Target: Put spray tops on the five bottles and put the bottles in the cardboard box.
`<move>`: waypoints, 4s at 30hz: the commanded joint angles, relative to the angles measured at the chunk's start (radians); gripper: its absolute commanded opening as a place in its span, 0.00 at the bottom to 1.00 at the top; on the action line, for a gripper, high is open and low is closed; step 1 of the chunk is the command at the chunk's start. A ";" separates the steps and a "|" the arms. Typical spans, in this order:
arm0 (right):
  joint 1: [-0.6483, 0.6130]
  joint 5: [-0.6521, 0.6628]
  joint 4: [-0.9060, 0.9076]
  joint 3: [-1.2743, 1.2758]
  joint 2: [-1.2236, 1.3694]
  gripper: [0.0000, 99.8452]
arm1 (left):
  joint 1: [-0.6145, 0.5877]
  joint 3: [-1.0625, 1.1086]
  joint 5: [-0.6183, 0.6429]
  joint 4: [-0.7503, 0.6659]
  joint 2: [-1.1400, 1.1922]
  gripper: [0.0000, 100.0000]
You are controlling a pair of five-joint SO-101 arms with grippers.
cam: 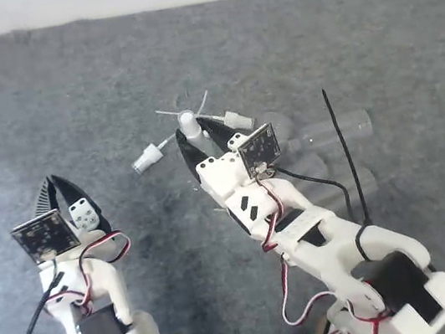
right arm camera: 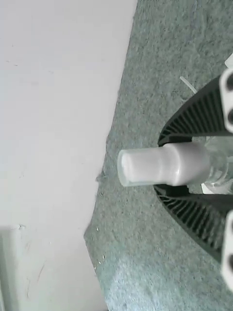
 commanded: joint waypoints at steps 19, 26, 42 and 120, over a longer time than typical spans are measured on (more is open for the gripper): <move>-0.025 0.018 -0.021 0.031 0.008 0.01 | -0.008 -0.012 -0.009 0.005 -0.017 0.01; -0.025 0.020 -0.031 -0.021 0.124 0.01 | -0.008 -0.012 -0.009 0.005 -0.017 0.01; -0.031 0.115 -0.033 0.005 0.122 0.21 | -0.008 -0.012 -0.009 0.005 -0.017 0.01; -0.154 0.048 0.576 -0.123 -0.263 0.33 | -0.006 -0.012 -0.009 0.006 -0.015 0.01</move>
